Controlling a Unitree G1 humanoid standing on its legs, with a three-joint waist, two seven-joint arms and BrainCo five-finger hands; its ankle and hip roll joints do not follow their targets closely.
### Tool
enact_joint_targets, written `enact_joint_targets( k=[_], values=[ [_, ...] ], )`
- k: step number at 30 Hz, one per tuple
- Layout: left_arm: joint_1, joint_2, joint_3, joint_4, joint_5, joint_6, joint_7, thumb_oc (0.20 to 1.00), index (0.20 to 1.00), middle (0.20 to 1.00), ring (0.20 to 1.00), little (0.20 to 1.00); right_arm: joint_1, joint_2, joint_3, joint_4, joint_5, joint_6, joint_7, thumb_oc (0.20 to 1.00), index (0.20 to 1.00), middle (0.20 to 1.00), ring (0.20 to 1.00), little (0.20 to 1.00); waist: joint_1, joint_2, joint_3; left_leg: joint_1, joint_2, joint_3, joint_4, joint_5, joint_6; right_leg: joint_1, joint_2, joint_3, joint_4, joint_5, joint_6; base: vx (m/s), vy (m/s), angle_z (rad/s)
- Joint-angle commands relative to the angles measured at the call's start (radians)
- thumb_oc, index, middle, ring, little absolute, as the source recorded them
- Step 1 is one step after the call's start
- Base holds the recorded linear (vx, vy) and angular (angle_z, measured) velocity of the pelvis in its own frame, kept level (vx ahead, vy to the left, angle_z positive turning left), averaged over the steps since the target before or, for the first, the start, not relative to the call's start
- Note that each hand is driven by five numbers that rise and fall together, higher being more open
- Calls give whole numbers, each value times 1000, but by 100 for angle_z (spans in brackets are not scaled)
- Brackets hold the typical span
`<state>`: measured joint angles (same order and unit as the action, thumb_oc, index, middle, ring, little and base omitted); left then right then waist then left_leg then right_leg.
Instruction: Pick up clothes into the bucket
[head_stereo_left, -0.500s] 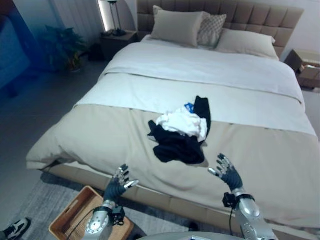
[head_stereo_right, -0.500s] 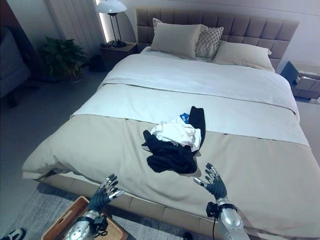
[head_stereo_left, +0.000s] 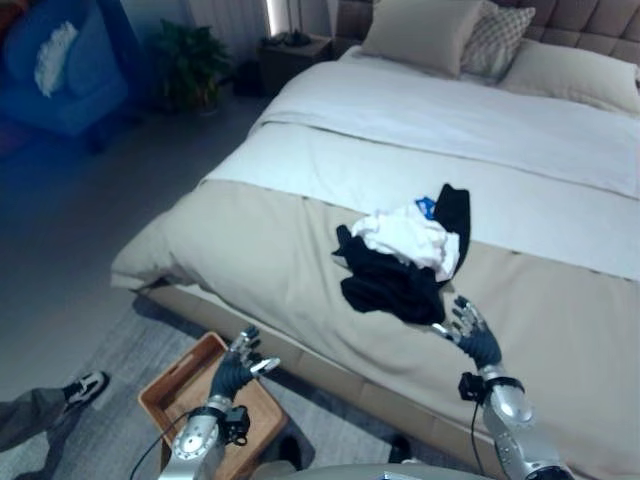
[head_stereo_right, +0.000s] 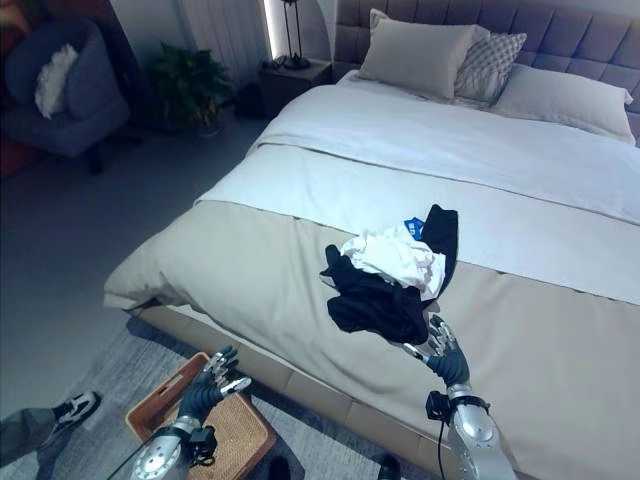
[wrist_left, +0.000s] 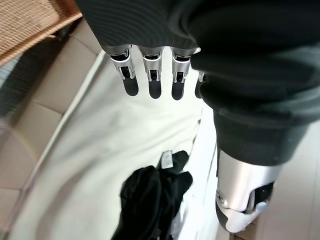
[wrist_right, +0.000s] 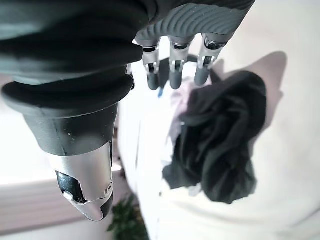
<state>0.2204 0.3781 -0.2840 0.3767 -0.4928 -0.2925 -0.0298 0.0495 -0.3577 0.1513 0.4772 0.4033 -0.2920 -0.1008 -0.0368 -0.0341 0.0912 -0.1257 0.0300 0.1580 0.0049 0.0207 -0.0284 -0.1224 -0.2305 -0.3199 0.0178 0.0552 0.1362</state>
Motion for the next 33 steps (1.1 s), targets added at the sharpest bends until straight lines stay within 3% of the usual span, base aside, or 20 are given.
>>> enact_joint_targets(
  k=[1, 4, 8, 13, 27, 33],
  values=[
    [-46, 58, 14, -65, 12, -53, -10, 1000, 1000, 1000, 1000, 1000, -122, -6, -3, 2, -39, -58, -48, 1000, 1000, 1000, 1000, 1000, 11, -30, 71, -65, 18, -16, 150, -89, 17, 15, -129, 56, 126, 54, 82, -168, 18, -1],
    [-124, 101, -6, -77, 12, -80, 24, 1000, 1000, 1000, 1000, 1000, -283, -27, 39, 79, -96, -51, -132, 1000, 1000, 1000, 1000, 1000, 16, -17, 159, -172, 33, -44, 222, -92, 14, -94, -125, 99, 110, 72, 71, -212, -41, 21],
    [-143, 108, -1, -88, -4, -91, 54, 1000, 1000, 1000, 1000, 1000, -370, -47, 68, 92, -144, -39, -180, 1000, 1000, 1000, 1000, 1000, 34, -19, 191, -248, 48, -49, 256, -81, 4, -127, -118, 89, 83, 60, 62, -106, -72, 6],
    [-168, 86, -10, -118, -20, -93, 112, 1000, 1000, 1000, 1000, 1000, -548, -120, 56, 100, -272, -3, -319, 1000, 1000, 1000, 1000, 1000, 40, 14, 246, -363, 67, -73, 243, -28, -24, -234, -97, 64, 86, 60, 58, -91, -64, -1],
    [-237, 62, -66, -154, 7, -95, 170, 1000, 1000, 1000, 1000, 1000, -950, -338, 112, 217, -586, 118, -557, 1000, 1000, 1000, 1000, 1000, 48, 54, 273, -593, 80, -94, 303, -16, -43, -483, -98, 82, 208, 31, 38, -23, -22, 5],
    [-255, 60, -60, -158, 8, -102, 196, 1000, 1000, 1000, 1000, 1000, -1046, -365, 135, 267, -632, 159, -605, 1000, 1000, 1000, 1000, 1000, 57, 56, 271, -630, 79, -98, 324, -25, -46, -521, -105, 80, 237, 21, 37, 12, -13, 12]
  ],
)
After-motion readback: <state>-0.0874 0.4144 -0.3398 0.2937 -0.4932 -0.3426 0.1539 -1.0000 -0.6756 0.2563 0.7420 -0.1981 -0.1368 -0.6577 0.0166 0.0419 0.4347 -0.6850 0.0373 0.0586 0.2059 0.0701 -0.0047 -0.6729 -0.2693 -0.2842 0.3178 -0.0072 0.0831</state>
